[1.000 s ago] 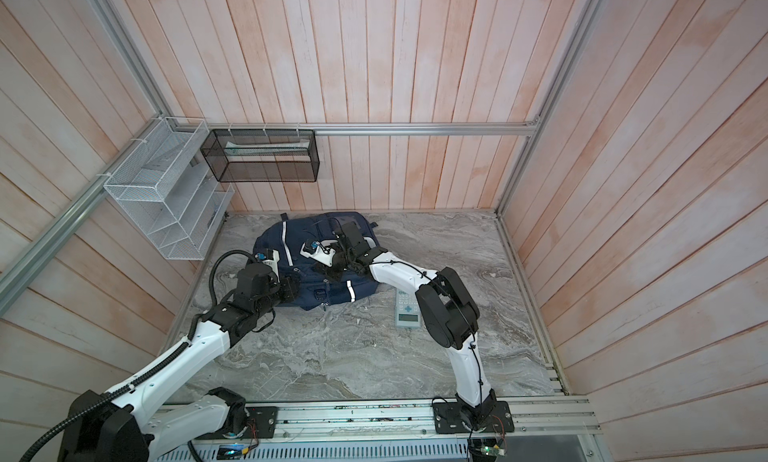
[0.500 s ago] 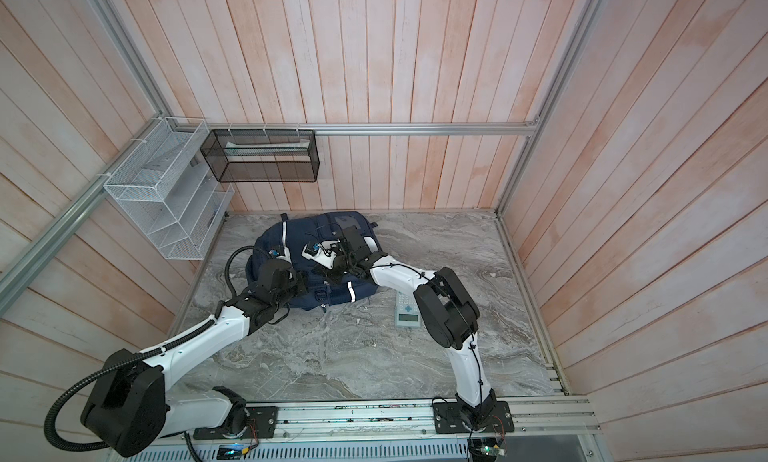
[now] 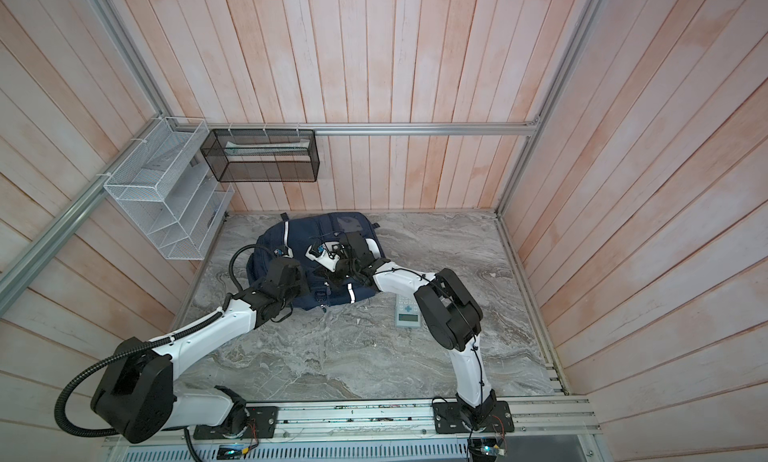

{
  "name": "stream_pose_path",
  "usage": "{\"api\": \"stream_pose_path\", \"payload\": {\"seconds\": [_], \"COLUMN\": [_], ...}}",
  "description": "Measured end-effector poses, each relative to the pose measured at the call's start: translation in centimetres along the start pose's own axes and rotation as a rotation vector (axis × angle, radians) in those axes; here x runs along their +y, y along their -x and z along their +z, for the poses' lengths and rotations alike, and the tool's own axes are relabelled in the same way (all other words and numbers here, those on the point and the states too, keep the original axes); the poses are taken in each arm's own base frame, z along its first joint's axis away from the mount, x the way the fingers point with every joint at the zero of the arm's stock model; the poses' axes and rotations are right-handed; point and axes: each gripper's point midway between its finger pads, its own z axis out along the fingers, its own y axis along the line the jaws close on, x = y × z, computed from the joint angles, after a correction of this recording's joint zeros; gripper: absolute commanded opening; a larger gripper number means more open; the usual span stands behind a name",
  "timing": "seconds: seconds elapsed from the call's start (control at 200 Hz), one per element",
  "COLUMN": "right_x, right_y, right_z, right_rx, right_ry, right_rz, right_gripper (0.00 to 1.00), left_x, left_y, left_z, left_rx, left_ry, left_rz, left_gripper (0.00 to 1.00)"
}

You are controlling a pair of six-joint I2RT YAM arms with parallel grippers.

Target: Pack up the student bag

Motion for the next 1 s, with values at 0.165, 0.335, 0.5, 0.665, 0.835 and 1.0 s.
{"api": "stream_pose_path", "payload": {"seconds": [0.165,0.335,0.5,0.665,0.835,1.0], "right_x": [-0.1,-0.4,-0.3,-1.0,-3.5,-5.9], "right_y": [0.0,-0.3,0.2,-0.1,-0.9,-2.7], "right_z": [-0.8,-1.0,-1.3,-1.6,-3.0,-5.9], "right_rx": [0.007,0.034,0.034,0.056,0.084,0.104], "right_ry": [-0.040,-0.065,-0.076,-0.104,-0.138,-0.266], "right_rz": [-0.028,-0.062,-0.100,-0.106,-0.071,-0.059], "right_gripper": [0.00,0.00,0.00,0.00,0.14,0.51], "left_x": [0.7,4.3,4.5,3.8,1.0,-2.1], "left_y": [0.7,3.2,4.2,4.3,2.7,-1.1], "left_z": [-0.9,-1.4,-1.7,-2.0,-3.6,-4.6], "left_rx": [0.030,0.027,0.064,0.074,0.072,0.132], "left_ry": [-0.057,-0.008,-0.038,-0.066,-0.151,-0.245], "left_rz": [-0.034,-0.089,-0.075,-0.060,-0.031,-0.024], "left_gripper": [0.00,0.00,0.00,0.00,0.00,0.00]}}
